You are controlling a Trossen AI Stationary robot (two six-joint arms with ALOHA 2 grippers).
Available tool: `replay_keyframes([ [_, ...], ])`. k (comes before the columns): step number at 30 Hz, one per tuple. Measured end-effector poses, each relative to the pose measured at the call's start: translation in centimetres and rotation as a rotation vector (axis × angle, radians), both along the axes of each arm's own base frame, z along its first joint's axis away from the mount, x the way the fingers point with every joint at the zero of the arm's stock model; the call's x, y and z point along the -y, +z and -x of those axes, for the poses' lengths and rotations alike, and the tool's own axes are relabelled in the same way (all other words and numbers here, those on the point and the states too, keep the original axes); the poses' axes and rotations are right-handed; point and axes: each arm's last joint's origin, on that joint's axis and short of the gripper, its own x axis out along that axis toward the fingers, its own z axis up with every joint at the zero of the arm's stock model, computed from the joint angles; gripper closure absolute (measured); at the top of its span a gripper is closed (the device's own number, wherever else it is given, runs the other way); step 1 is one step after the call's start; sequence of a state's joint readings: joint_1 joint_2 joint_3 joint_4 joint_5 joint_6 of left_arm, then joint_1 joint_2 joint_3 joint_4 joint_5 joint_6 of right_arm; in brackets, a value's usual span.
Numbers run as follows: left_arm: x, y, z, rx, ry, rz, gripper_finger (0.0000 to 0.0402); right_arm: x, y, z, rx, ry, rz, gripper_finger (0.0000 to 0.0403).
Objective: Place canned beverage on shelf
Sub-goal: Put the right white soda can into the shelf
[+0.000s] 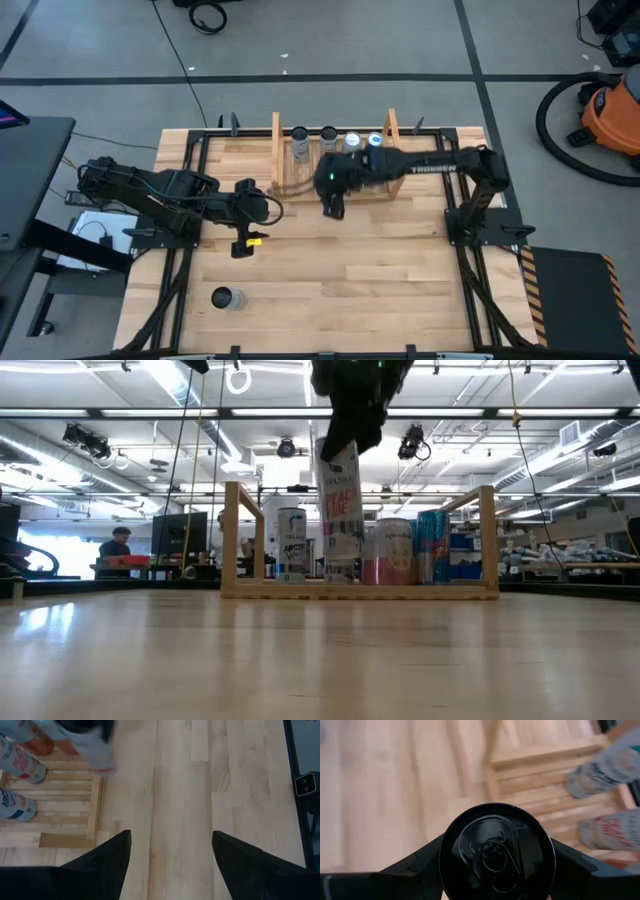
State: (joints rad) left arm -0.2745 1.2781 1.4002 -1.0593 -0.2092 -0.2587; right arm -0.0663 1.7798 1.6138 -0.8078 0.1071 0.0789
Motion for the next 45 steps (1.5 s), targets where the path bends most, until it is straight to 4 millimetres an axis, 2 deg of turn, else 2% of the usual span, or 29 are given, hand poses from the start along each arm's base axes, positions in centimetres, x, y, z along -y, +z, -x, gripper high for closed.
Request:
replay_keyframes([
  [5, 0.0, -0.1, 0.1, -0.009, 0.019, 0.011, 0.0122, 3.3, 0.0, 0.4, -0.012, 0.023, 0.001, 0.0136],
  [14, -0.1, 0.0, 0.1, -0.005, 0.030, 0.000, 0.0122, 7.8, 0.1, 1.2, 0.028, 0.090, -0.023, 0.0136],
  [19, -0.2, 0.0, 0.1, 0.005, 0.054, -0.030, 0.0122, 9.8, -1.6, 1.8, 0.026, 0.066, -0.017, 0.0136],
  [23, -0.2, 0.0, 0.0, 0.006, 0.057, -0.029, 0.0122, 10.6, -2.8, 1.9, 0.053, 0.083, -0.023, 0.0136],
  [39, -0.2, 0.0, 0.0, 0.008, 0.092, -0.005, 0.0122, 11.4, -3.0, 2.1, 0.100, 0.113, -0.053, 0.0136],
  [45, -0.2, 0.0, 0.0, 0.007, 0.092, -0.005, 0.0122, 11.3, -4.7, 2.3, 0.083, 0.106, -0.064, 0.0132],
])
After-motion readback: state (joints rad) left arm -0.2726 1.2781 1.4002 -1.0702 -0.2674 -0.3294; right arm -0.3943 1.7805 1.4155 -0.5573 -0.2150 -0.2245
